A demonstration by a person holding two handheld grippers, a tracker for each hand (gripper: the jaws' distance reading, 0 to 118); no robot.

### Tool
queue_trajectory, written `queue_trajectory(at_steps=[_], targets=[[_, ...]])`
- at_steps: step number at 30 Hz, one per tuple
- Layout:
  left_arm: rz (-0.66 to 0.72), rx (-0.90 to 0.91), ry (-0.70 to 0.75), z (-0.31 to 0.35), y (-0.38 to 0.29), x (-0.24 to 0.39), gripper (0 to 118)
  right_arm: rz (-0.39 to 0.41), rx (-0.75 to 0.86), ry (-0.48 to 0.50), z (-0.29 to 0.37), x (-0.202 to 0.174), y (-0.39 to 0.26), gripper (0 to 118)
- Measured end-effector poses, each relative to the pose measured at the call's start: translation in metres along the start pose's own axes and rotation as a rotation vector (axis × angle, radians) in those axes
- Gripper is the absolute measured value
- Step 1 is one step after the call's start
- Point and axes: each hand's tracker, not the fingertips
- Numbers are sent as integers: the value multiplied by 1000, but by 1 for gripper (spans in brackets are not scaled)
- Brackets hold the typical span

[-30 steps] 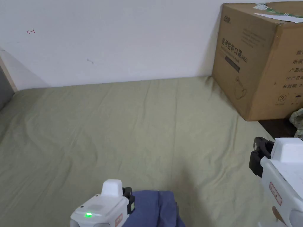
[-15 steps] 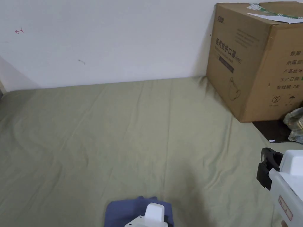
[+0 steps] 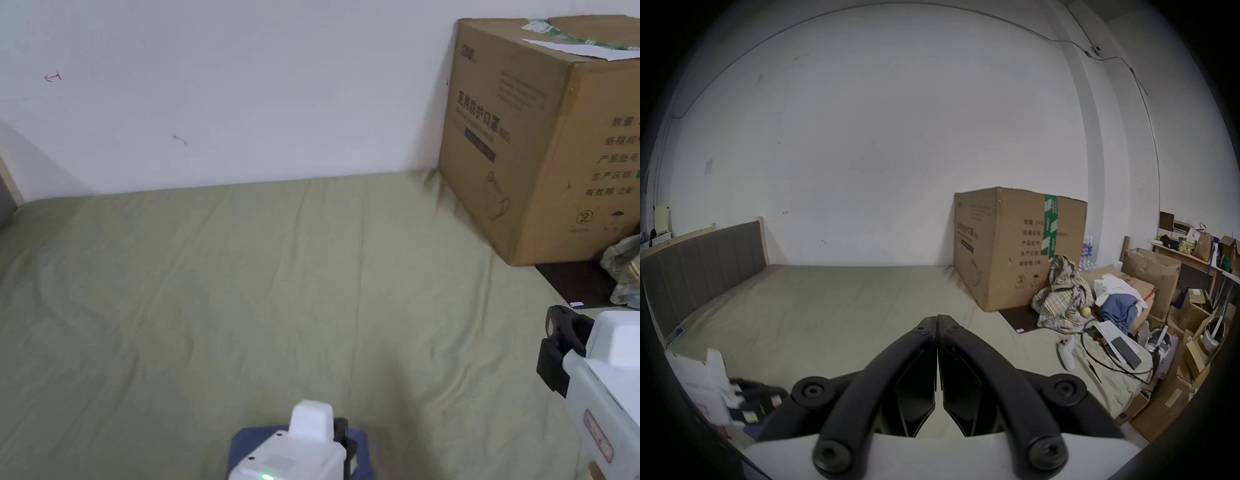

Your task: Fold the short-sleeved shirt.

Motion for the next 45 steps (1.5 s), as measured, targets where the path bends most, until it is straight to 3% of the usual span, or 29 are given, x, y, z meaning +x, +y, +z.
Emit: queue_trajectory(at_steps=[8,17,37,45], targets=[[-40,316,161,98,73,-54,0,20,105,68,17,-42,30,0],[-94,532,379,179,107,-110,0,47,173,102,28,-78,42,0],[-44,537,441,192,91,-138,0,49,160,152,18,-104,33,0],[-18,506,423,183,82,-145,0,76,-11,217,-30,-140,-37,0]])
